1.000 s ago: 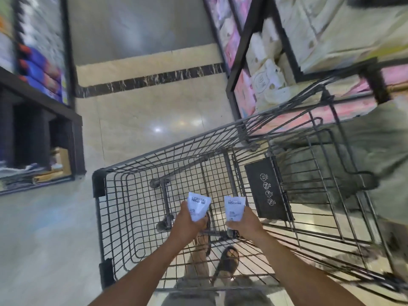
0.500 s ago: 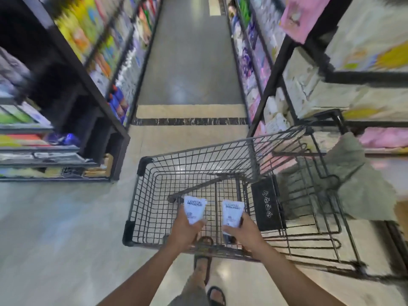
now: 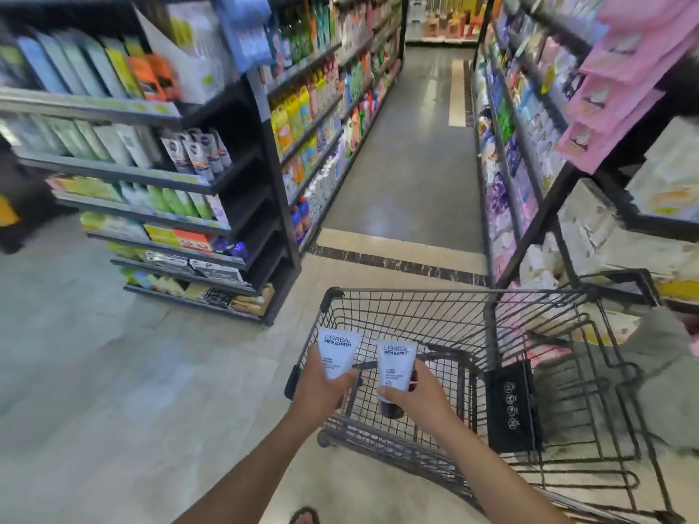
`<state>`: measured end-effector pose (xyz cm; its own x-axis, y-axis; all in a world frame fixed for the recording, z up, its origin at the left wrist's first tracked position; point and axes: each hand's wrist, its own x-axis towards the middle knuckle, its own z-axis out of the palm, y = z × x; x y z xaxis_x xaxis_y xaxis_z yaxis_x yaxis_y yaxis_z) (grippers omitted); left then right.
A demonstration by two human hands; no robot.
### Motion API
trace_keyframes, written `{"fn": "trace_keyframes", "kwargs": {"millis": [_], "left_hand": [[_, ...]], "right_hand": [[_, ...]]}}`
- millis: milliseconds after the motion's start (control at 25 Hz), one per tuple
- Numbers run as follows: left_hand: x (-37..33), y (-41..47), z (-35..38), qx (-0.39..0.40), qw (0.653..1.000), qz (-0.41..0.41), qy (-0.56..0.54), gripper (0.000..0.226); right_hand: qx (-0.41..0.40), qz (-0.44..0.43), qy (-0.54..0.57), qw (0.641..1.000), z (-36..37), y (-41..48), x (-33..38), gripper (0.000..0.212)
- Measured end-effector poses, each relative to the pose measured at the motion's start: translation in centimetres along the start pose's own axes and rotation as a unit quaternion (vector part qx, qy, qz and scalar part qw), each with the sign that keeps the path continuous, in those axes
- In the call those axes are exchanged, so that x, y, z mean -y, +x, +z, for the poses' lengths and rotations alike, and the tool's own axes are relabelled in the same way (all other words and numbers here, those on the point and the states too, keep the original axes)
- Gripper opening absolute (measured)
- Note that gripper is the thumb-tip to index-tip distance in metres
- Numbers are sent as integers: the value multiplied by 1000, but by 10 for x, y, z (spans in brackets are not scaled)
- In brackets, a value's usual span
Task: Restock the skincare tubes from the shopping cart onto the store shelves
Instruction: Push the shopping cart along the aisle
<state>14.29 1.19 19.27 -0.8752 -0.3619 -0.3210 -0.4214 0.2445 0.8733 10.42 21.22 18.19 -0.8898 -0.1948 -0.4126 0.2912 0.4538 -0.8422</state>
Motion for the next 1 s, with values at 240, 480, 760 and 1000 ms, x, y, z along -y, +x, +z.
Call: {"fn": "trace_keyframes", "kwargs": {"millis": [240,480,760,1000], "left_hand": [[13,-10,-95,-79,996,5,-37,53],[53,-14,-233,-161,985,-13,-61,51],[103,-19,-383,-227,970,-15,-83,49],[129,-6,-475,-282,952,-4,-117,44]], "right_hand": [[41,-70,-23,996,72,2,74,59],[70,-131,-50,988,192,7,151,61],[109,-173,-67,977,337,0,233,53],[153,-212,-96,960,429,13,291,52]]}}
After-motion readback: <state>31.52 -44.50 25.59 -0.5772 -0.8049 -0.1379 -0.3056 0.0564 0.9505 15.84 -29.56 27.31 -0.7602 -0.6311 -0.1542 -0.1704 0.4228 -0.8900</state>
